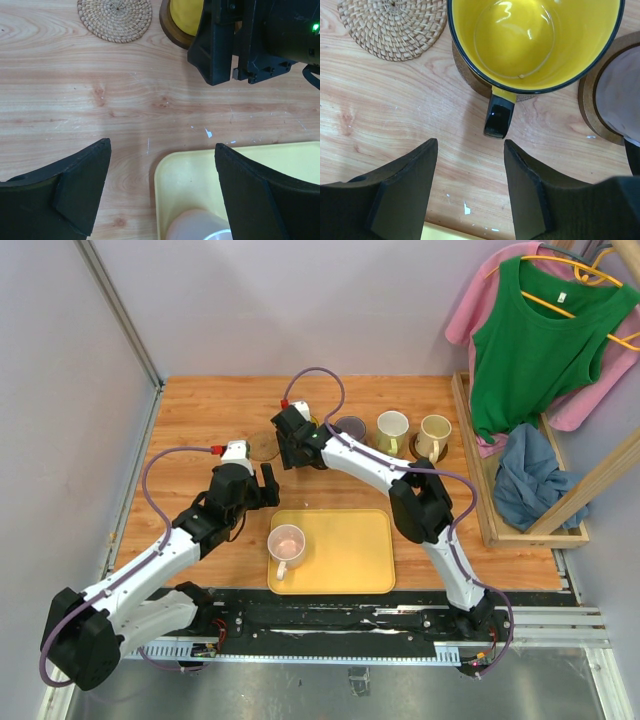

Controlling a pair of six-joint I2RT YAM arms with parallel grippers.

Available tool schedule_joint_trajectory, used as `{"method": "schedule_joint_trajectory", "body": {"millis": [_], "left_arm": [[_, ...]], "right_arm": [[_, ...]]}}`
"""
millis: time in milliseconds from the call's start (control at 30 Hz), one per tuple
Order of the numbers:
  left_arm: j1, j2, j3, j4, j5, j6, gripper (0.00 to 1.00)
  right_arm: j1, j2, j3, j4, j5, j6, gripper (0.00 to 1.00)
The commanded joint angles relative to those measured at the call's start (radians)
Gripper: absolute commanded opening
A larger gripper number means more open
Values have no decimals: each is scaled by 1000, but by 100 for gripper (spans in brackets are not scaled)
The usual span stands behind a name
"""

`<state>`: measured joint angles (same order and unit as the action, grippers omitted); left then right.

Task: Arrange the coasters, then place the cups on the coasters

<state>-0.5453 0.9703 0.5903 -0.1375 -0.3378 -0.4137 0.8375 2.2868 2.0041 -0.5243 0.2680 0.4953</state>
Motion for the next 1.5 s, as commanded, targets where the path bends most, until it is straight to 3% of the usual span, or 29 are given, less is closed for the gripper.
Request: {"method": "schedule_joint_trajectory", "body": {"millis": [0,200,400,500,700,867,1133,1467], "left_arm": [[7,-30,-9,14,0,-12,88],[7,-47,11,-34,9,-4,89],[7,-98,24,-108,53,-24,90],[5,-129,33,-156,116,-45,99],[-53,-208,49,-272,169,-123,100],[-139,-265,76,-427,118,-216,100],[-236,-319,69,-543,167,-298,100],[-341,-289,-7,-547,200,-336,100]], "right_arm": [[13,-70,-34,9,6,-13,57],[12,-162,-102,15,-10,-21,58],[12,-376,-285,82,8,-68,61],[4,-490,-406,118,57,-85,72],[-53,-708,-623,192,102,-94,100],[-95,-829,-747,252,97,-110,98],[-108,-892,-839,317,99,-116,98],[-110,-906,-871,339,97,-98,98]]}}
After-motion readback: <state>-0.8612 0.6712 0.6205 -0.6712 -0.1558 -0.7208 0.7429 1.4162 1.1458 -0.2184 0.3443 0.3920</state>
